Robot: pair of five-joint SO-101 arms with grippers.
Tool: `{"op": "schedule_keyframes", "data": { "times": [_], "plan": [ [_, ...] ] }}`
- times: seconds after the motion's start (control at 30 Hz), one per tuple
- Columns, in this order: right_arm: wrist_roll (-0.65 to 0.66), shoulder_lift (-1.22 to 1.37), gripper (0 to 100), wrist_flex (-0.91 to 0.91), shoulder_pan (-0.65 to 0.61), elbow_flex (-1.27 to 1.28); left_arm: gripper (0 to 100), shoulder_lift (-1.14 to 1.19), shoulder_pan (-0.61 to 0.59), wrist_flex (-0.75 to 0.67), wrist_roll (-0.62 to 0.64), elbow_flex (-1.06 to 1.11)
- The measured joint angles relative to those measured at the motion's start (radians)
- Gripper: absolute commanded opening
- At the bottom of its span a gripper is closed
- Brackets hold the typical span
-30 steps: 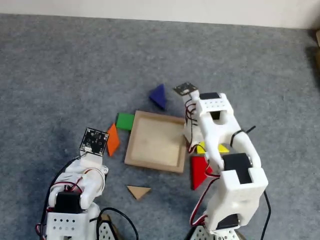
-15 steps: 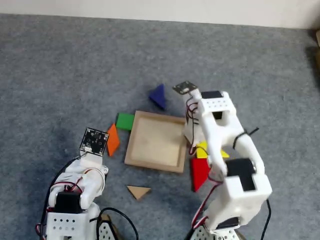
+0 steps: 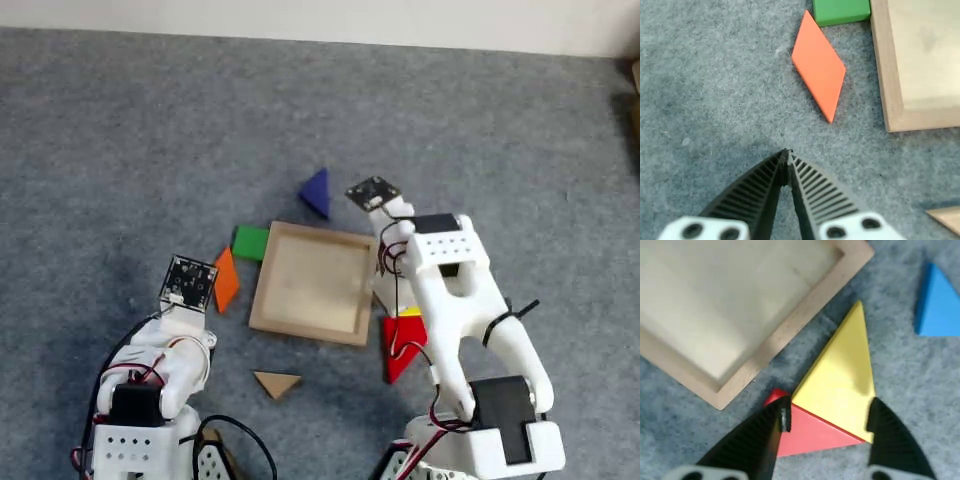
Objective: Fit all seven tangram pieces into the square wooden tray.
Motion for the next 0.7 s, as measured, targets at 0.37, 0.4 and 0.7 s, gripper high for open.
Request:
{"op": "schedule_keyframes", "data": {
  "times": [0.37,0.4,0.7],
  "plan": [
    [0.021,0.0,36.8,-0.109,0.0,0.074,1,0.0,0.0,0.0,0.0,0.0],
    [0.021,0.0,36.8,-0.129,0.0,0.094,1,0.0,0.0,0.0,0.0,0.0],
    [0.021,0.0,36.8,-0.193,-0.005,0.17,1,0.0,0.0,0.0,0.0,0.0]
  ]
}}
